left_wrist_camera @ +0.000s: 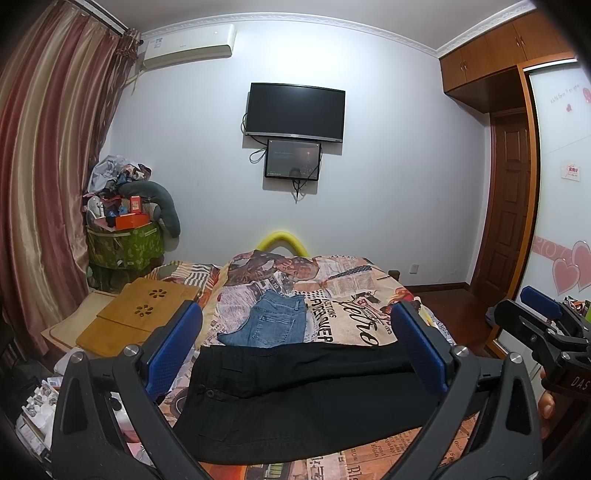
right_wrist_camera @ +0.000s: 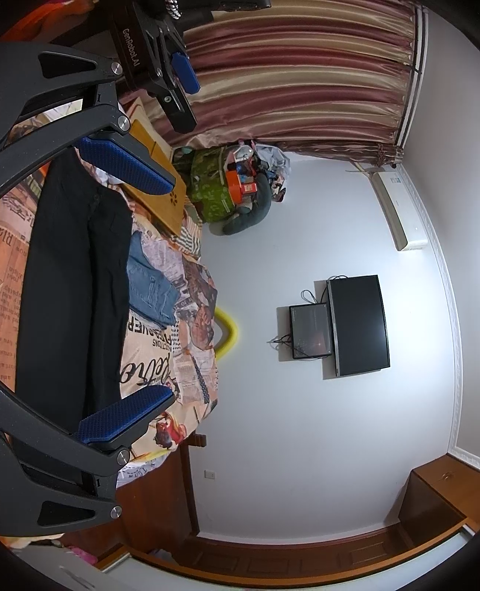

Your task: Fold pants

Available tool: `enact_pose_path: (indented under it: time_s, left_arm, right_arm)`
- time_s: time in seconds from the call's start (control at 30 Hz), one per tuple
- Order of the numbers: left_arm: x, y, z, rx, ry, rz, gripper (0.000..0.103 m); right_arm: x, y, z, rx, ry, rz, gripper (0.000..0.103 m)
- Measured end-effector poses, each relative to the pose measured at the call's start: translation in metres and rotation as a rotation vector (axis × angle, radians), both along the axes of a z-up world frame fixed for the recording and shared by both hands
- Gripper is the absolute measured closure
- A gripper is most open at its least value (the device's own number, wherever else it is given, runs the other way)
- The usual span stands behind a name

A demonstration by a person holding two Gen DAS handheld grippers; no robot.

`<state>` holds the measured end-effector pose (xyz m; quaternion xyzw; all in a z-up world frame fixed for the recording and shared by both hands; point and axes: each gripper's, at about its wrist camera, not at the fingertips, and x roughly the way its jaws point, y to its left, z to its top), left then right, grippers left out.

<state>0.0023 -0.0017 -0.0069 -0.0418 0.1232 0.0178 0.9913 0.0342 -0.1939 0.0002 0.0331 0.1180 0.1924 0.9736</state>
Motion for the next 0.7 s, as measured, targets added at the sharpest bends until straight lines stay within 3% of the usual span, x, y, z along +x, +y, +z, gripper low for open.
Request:
enact_pose_path:
  time_s: [0.7]
  left_arm:
    - [0.0006,-0.0009,0.0013,0.0,0.005,-0.006,0.0]
  right_arm:
    - [0.0004,-0.0021,-0.0007,0.006,0.003,0.0,0.001]
